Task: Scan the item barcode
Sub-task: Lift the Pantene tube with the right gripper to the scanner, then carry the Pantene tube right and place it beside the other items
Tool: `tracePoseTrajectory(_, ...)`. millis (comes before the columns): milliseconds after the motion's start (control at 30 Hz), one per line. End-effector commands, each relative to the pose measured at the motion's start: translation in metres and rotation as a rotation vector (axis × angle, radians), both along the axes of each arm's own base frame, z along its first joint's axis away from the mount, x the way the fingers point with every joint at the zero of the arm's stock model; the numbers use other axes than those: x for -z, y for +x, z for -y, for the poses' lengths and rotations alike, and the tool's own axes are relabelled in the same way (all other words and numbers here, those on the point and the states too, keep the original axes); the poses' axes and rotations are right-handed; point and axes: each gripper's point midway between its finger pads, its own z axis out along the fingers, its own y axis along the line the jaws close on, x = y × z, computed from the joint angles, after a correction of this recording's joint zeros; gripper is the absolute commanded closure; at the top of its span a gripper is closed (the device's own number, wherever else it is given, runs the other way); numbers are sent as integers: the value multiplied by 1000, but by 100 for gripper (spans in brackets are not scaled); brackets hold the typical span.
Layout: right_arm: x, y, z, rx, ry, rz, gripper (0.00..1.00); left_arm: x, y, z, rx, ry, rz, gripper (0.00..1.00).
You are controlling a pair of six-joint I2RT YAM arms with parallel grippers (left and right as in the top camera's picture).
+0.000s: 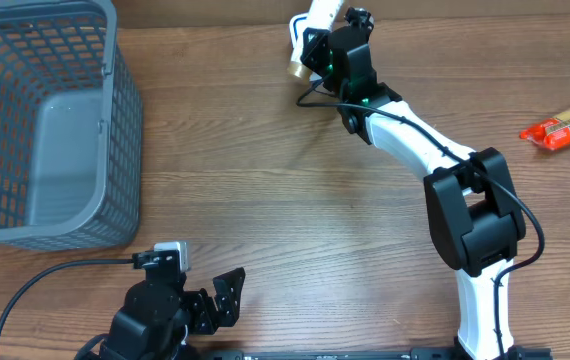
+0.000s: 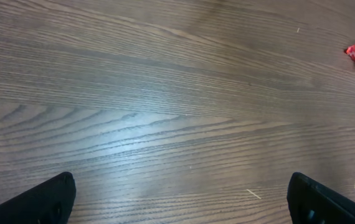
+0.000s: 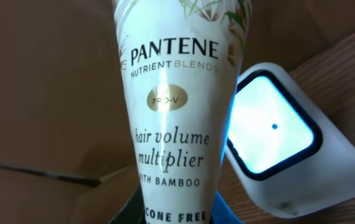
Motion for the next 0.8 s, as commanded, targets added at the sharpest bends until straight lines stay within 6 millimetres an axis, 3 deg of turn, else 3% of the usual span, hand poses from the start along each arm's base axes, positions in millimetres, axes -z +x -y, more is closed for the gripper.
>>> tracePoseTrajectory(0, -30, 11, 23, 126, 27, 57, 96, 0, -1, 1, 3, -6, 0, 0)
tracePoseTrajectory(300, -29, 15, 44, 247, -10, 65, 96, 0, -1, 1, 3, -6, 0, 0)
tracePoseTrajectory(467, -29, 14, 42, 231, -7, 62, 96, 0, -1, 1, 3, -6, 0, 1)
tracePoseTrajectory(633, -55, 11, 49, 229, 3, 87, 96, 0, -1, 1, 3, -6, 0, 0)
tracePoseTrajectory(767, -90, 5, 83, 284, -15, 105, 96, 0, -1, 1, 3, -6, 0, 1)
